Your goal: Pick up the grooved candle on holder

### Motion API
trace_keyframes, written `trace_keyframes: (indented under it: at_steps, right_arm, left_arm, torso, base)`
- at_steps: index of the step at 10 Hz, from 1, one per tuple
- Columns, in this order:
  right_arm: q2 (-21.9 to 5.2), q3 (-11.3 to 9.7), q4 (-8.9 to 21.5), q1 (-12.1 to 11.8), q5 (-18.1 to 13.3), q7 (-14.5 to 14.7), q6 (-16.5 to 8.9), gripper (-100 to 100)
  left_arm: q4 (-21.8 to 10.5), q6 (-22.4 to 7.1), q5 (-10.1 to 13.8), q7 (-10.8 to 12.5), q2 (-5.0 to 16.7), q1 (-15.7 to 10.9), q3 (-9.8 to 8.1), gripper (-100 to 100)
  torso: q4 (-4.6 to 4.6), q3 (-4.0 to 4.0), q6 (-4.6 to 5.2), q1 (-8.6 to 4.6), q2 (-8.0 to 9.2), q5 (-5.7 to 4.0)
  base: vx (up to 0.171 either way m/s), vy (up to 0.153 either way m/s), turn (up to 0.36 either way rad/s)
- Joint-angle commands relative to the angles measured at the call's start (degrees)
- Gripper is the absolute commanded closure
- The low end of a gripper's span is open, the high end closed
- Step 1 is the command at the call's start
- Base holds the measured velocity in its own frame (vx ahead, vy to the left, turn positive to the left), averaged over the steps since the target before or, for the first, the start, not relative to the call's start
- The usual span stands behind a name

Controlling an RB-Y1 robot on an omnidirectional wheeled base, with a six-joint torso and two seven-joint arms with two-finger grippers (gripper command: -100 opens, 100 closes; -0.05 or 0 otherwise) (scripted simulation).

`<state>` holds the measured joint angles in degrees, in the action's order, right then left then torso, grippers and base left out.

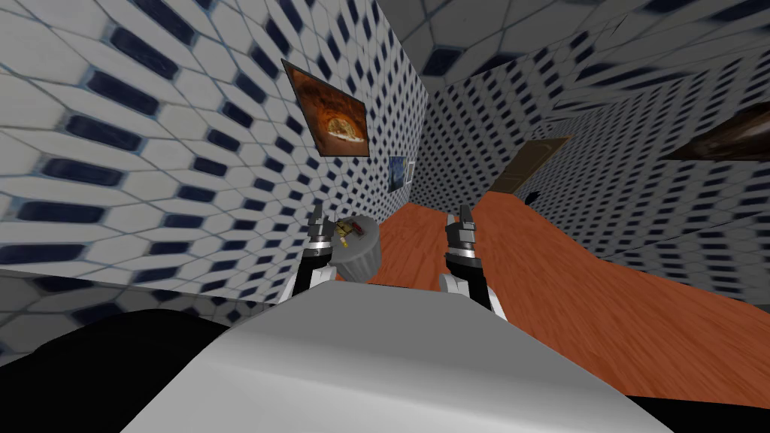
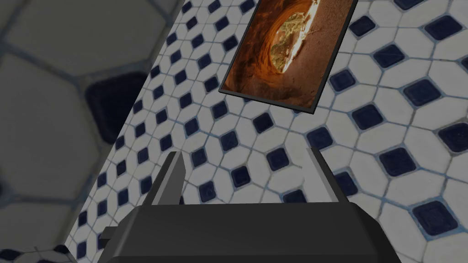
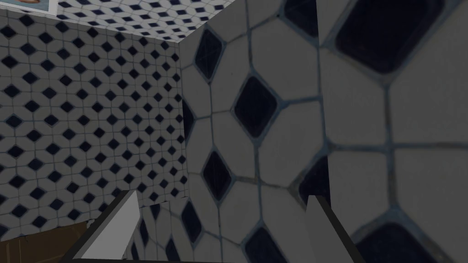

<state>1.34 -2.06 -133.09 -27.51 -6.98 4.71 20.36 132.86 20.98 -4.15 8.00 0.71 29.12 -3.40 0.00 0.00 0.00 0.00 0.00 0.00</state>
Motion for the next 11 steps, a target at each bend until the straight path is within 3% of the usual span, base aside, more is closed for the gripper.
trace_keyframes:
  at_steps: [1,6,11]
  right_arm:
    - [0.00,0.00,0.00,0.00,0.00,0.00,0.00,0]
    - [0.00,0.00,0.00,0.00,0.00,0.00,0.00,0]
    - [0.00,0.00,0.00,0.01,0.00,0.00,0.00,0]
  left_arm:
    - [-0.60,-0.19,-0.11,-0.12,1.59,-0.15,0.09,-100]
    - [-5.37,-1.49,-1.08,-1.10,7.55,-1.21,0.78,-100]
    - [-13.37,-3.30,-2.87,-2.74,13.18,-2.88,1.77,-100]
  torso:
    - [0.00,0.00,0.00,0.00,0.00,0.00]
    - [0.01,0.04,0.01,0.06,0.07,0.02]
    - [0.04,0.09,0.01,0.10,0.17,0.02]
  base:
    - [-0.004,0.001,-0.017]
    - [-0.018,0.008,-0.055]
    - [-0.042,0.015,-0.102]
